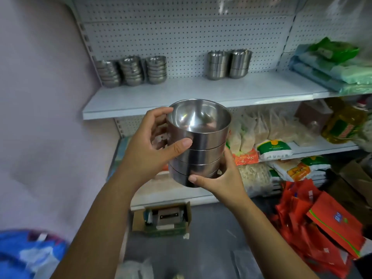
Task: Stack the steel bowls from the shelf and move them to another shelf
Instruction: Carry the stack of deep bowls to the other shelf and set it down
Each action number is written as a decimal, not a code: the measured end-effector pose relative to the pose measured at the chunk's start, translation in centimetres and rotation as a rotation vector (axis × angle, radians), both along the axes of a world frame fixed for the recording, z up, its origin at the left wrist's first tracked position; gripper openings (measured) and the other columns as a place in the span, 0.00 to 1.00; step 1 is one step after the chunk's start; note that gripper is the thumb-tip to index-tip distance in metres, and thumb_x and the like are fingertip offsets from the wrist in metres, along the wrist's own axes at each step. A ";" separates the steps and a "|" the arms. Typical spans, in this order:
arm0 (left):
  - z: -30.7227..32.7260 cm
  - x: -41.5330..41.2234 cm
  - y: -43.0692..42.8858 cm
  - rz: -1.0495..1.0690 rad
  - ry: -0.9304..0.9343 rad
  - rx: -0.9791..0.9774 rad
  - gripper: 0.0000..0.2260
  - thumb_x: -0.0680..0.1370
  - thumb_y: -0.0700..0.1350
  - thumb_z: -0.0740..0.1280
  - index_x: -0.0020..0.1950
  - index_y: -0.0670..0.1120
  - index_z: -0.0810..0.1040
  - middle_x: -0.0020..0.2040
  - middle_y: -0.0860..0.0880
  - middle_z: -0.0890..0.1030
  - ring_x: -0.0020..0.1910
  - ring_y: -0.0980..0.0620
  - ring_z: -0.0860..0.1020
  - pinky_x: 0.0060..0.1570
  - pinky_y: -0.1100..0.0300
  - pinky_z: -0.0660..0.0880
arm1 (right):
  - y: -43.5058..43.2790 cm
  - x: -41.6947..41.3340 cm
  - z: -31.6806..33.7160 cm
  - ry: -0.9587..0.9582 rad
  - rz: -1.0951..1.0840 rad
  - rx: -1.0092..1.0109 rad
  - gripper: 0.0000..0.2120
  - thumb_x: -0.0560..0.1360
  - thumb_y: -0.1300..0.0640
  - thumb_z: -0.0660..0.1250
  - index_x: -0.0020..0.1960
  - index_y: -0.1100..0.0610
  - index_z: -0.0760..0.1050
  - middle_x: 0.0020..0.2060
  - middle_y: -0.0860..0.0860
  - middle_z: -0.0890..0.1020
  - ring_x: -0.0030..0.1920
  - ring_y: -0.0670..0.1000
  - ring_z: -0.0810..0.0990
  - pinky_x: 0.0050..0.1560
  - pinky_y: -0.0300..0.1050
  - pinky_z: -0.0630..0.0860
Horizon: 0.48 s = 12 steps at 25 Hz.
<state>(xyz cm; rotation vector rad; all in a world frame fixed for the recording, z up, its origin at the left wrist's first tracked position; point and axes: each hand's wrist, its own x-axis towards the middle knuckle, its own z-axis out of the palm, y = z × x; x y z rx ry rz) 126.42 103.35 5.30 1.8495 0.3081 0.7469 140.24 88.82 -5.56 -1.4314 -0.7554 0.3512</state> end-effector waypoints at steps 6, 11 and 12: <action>2.4 11.6 7.7 -0.183 0.028 0.167 0.27 0.71 0.55 0.79 0.66 0.61 0.73 0.68 0.61 0.76 0.69 0.60 0.74 0.68 0.47 0.74 | 6.1 8.0 0.9 -0.005 -0.216 0.081 0.49 0.60 0.54 0.87 0.77 0.51 0.68 0.66 0.49 0.82 0.67 0.52 0.81 0.67 0.60 0.79; 2.8 20.5 10.2 -0.180 -0.053 0.388 0.18 0.72 0.53 0.78 0.62 0.56 0.81 0.72 0.59 0.73 0.71 0.63 0.71 0.68 0.53 0.73 | 7.7 15.2 0.8 -0.002 -0.353 0.096 0.48 0.60 0.57 0.88 0.76 0.50 0.70 0.64 0.48 0.83 0.66 0.50 0.82 0.65 0.56 0.81; 2.8 22.4 10.6 -0.176 -0.072 0.437 0.17 0.73 0.52 0.77 0.61 0.55 0.81 0.71 0.58 0.74 0.71 0.62 0.71 0.69 0.53 0.73 | 8.0 16.8 1.0 -0.008 -0.370 0.103 0.48 0.60 0.58 0.88 0.76 0.50 0.70 0.64 0.47 0.84 0.65 0.49 0.82 0.64 0.53 0.81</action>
